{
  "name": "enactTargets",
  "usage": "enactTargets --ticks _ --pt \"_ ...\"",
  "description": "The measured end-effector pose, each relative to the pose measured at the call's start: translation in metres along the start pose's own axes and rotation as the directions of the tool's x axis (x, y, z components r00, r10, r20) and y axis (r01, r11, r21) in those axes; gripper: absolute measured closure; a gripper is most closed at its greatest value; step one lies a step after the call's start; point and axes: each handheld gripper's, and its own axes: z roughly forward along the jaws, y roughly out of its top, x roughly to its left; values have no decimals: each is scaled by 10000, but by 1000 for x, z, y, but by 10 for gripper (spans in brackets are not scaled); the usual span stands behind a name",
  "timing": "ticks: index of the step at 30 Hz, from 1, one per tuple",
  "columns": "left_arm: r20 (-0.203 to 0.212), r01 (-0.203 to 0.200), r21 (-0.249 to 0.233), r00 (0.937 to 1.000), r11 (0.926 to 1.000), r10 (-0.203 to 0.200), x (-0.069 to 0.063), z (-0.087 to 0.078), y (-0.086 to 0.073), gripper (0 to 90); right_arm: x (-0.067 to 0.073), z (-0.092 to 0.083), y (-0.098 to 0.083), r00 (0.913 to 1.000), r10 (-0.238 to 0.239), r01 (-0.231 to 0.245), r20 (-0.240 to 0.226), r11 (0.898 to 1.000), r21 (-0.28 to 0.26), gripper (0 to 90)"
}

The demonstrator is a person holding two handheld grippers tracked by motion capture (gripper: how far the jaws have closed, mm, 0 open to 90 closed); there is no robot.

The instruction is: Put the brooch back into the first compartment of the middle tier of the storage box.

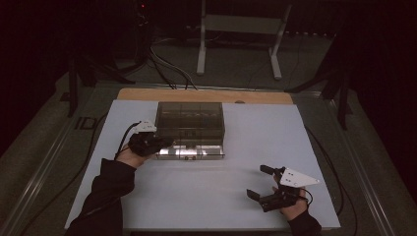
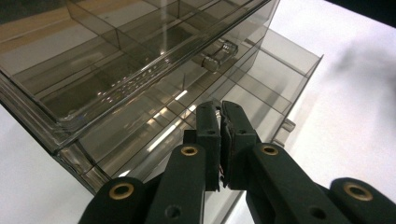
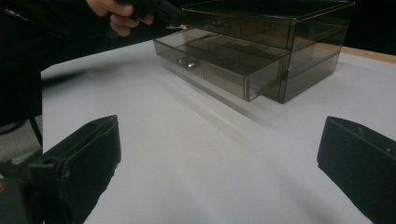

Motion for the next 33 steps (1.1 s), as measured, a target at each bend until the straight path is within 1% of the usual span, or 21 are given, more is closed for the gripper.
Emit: enactTargets --ticks 3,6,10,12,13,15,18,19,22,24,26,27,29,31,33 --pt "-56 -114 126 9999 9999 115 -1 4 0 879 1 0 0 10000 -57 57 12 10000 22 0" --pt "-98 -17 150 10000 9999 19 -1 6 -1 879 0 0 0 10000 -11 11 2 10000 11 0" --pt "-167 -28 353 9999 9994 34 -1 8 -3 879 0 0 0 10000 -27 27 4 10000 19 0" --pt "-283 -57 446 9996 9990 70 -1 10 -4 879 0 0 0 10000 -21 21 -16 10000 31 0" --pt "-210 -20 455 9998 9990 30 -1 11 -5 879 1 0 0 10000 -22 22 -2 10000 47 0" --pt "-272 -68 505 9996 9987 82 -1 11 -4 879 1 0 0 10000 -69 69 17 10000 33 0" --pt "-251 -101 522 9996 9986 115 -2 11 -4 878 0 1 0 10000 -23 23 0 10000 59 0" --pt "-320 -144 556 9994 9983 162 -3 11 -3 878 1 0 0 10000 -53 53 5 10000 55 0" --pt "-401 -38 478 9992 9989 57 -2 10 -2 877 0 0 0 10000 -44 44 2 10000 30 0" --pt "-373 -33 390 9993 9992 48 -3 9 -1 877 0 0 0 10000 -42 42 -3 10000 51 0" --pt "-436 -60 394 9990 9992 78 -3 8 -1 877 1 0 0 10000 -49 49 15 10000 37 0" --pt "-414 10 357 9991 9994 5 -2 8 0 877 0 0 0 10000 -42 42 19 10000 23 0" --pt "-394 21 348 9992 9994 -7 -3 7 0 876 0 0 0 10000 -18 18 3 10000 57 0" --pt "-355 51 257 9994 9997 -42 -2 6 -1 862 1 0 0 10000 -53 53 3 10000 40 0" --pt "-357 98 230 9993 9997 -89 -1 4 0 808 0 0 0 10000 -30 30 14 10000 23 0"
